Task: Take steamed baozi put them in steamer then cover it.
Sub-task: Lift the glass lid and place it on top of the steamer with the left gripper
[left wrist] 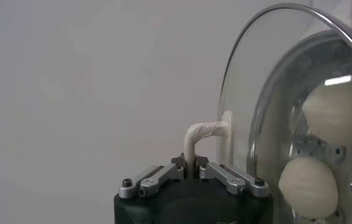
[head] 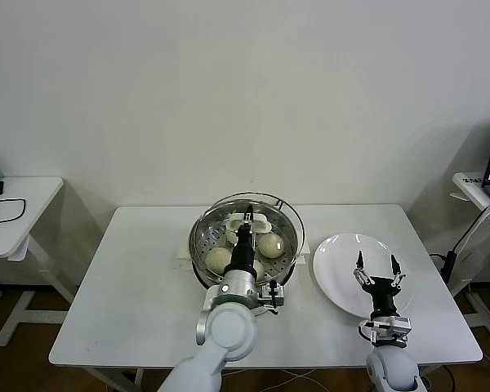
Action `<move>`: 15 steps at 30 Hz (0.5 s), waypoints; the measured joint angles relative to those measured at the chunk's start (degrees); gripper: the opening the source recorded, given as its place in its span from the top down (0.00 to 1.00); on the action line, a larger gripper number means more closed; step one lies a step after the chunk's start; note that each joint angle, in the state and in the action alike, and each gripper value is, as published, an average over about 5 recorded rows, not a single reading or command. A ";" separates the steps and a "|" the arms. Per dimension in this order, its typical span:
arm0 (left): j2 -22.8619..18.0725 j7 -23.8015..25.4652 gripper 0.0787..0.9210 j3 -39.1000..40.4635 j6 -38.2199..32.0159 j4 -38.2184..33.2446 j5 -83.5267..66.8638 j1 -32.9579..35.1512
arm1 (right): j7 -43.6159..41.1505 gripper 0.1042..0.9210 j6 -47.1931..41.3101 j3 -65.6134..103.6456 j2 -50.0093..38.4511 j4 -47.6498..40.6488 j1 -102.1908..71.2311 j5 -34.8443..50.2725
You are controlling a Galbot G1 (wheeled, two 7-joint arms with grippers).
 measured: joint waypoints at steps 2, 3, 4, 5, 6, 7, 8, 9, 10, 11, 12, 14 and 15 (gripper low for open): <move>-0.26 0.20 0.87 0.00 0.02 0.76 0.68 -0.14 | 0.00 0.12 0.01 -0.05 0.03 -0.05 0.06 -0.04; -0.35 0.28 0.87 -0.02 0.02 1.12 0.97 -0.20 | 0.00 0.12 0.01 -0.07 0.06 -0.08 0.08 -0.07; -0.41 0.36 0.87 -0.06 0.03 1.47 1.24 -0.25 | 0.00 0.12 0.02 -0.10 0.08 -0.11 0.09 -0.10; -0.45 0.42 0.87 -0.10 0.03 1.79 1.49 -0.29 | 0.00 0.12 0.03 -0.12 0.11 -0.15 0.11 -0.13; -0.48 0.48 0.87 -0.15 0.03 2.08 1.74 -0.31 | 0.00 0.12 0.04 -0.14 0.14 -0.19 0.14 -0.17; -0.51 0.55 0.87 -0.20 0.03 2.34 1.96 -0.32 | 0.00 0.12 0.05 -0.15 0.16 -0.23 0.16 -0.20; -0.55 0.60 0.87 -0.27 0.03 2.58 2.19 -0.33 | 0.00 0.12 0.06 -0.15 0.17 -0.27 0.20 -0.23; -0.60 0.65 0.87 -0.34 0.03 2.80 2.39 -0.33 | 0.00 0.12 0.08 -0.15 0.17 -0.31 0.23 -0.26; -0.67 0.69 0.87 -0.40 0.03 3.01 2.57 -0.34 | 0.00 0.12 0.09 -0.15 0.18 -0.34 0.26 -0.28; -0.74 0.71 0.87 -0.46 0.03 3.19 2.76 -0.34 | 0.00 0.12 0.10 -0.15 0.17 -0.37 0.29 -0.30; -0.81 0.73 0.87 -0.50 0.03 3.35 2.92 -0.35 | 0.00 0.12 0.10 -0.15 0.17 -0.41 0.32 -0.31; -0.96 0.75 0.87 -0.52 0.03 3.59 3.20 -0.35 | 0.00 0.12 0.12 -0.15 0.16 -0.45 0.34 -0.34; -1.03 0.76 0.87 -0.53 0.03 3.70 3.33 -0.34 | 0.00 0.12 0.13 -0.15 0.16 -0.47 0.36 -0.35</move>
